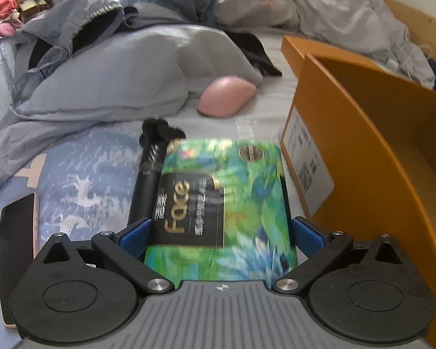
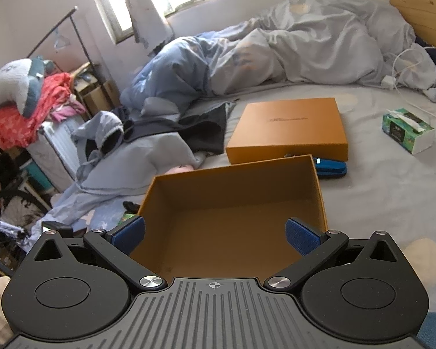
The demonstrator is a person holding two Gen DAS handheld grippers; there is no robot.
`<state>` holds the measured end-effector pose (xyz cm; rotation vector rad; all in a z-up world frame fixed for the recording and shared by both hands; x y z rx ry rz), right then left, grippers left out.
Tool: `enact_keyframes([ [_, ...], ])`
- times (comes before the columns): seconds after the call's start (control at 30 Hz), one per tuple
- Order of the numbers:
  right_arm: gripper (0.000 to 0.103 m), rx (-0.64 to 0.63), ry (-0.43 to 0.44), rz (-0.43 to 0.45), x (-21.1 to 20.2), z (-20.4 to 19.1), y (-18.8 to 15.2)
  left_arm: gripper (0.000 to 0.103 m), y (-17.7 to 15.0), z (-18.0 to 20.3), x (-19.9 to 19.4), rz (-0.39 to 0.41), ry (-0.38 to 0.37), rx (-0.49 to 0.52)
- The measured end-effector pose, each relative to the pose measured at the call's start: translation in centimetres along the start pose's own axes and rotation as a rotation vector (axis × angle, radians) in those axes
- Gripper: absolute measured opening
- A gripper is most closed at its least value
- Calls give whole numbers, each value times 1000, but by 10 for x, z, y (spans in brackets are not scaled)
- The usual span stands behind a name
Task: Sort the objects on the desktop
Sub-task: 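Close the left gripper on the green Face tissue pack and lift it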
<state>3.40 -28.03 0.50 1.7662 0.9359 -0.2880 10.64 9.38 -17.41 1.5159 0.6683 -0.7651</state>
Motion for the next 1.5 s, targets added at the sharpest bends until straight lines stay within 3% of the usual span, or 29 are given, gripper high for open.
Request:
enact_keyframes([
  [0.1, 103, -4, 10, -1, 0, -4, 0, 103, -6, 2, 4, -36, 2, 27],
  [0.7, 103, -33, 2, 15, -2, -10, -1, 101, -3, 0, 3, -19, 10, 7],
  [1.5, 103, -29, 33, 56, -17, -9, 6, 100, 6, -3, -56, 70, 67, -120],
])
Point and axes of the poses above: each gripper's, at about its wrist camera, not at the fingertips, and x roughly the way its jaws point, z to its right, y to its top, the point moved 3 cm from there along x, roughly the way its jaws point, and after that the axes turned 2 degrees about x, right-handed, at the moved point
